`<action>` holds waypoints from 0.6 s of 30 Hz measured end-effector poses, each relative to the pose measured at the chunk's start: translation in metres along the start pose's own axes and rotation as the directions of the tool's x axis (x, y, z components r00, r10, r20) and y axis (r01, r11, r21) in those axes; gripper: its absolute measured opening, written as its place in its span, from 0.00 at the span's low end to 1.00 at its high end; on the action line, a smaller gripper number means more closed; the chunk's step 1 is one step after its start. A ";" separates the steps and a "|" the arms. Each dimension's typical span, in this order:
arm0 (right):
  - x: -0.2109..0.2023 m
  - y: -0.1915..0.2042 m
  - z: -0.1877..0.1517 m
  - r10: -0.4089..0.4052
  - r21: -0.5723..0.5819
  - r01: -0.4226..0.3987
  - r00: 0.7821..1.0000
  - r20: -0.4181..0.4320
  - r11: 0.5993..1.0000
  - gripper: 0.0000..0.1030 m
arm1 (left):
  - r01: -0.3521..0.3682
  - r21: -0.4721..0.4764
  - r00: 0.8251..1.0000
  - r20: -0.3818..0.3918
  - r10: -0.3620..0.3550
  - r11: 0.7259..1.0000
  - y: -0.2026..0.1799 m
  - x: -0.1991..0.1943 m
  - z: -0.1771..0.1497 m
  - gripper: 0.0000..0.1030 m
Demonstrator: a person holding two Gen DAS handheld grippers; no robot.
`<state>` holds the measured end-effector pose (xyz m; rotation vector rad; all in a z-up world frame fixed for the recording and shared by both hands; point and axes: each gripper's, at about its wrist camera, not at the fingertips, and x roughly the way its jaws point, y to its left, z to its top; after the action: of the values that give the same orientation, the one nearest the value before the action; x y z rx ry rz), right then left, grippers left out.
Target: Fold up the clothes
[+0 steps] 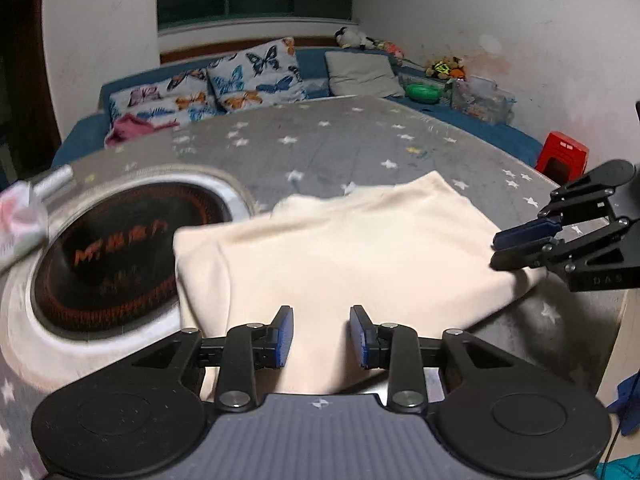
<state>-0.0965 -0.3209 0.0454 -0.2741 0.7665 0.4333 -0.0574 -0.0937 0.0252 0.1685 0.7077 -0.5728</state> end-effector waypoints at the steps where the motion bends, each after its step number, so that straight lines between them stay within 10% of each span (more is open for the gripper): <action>1: -0.001 -0.001 -0.001 0.001 0.007 -0.001 1.000 -0.004 1.000 0.14 | 0.002 -0.006 1.000 0.000 -0.002 1.000 0.000 -0.001 -0.001 0.33; 18: -0.011 -0.002 0.007 0.062 0.003 -0.062 0.998 0.001 0.998 0.15 | 0.022 -0.107 1.000 0.014 -0.021 0.994 0.016 -0.021 0.004 0.40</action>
<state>-0.0984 -0.3228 0.0585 -0.2475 0.7763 0.4903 -0.0590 -0.0726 0.0411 0.0576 0.7266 -0.5543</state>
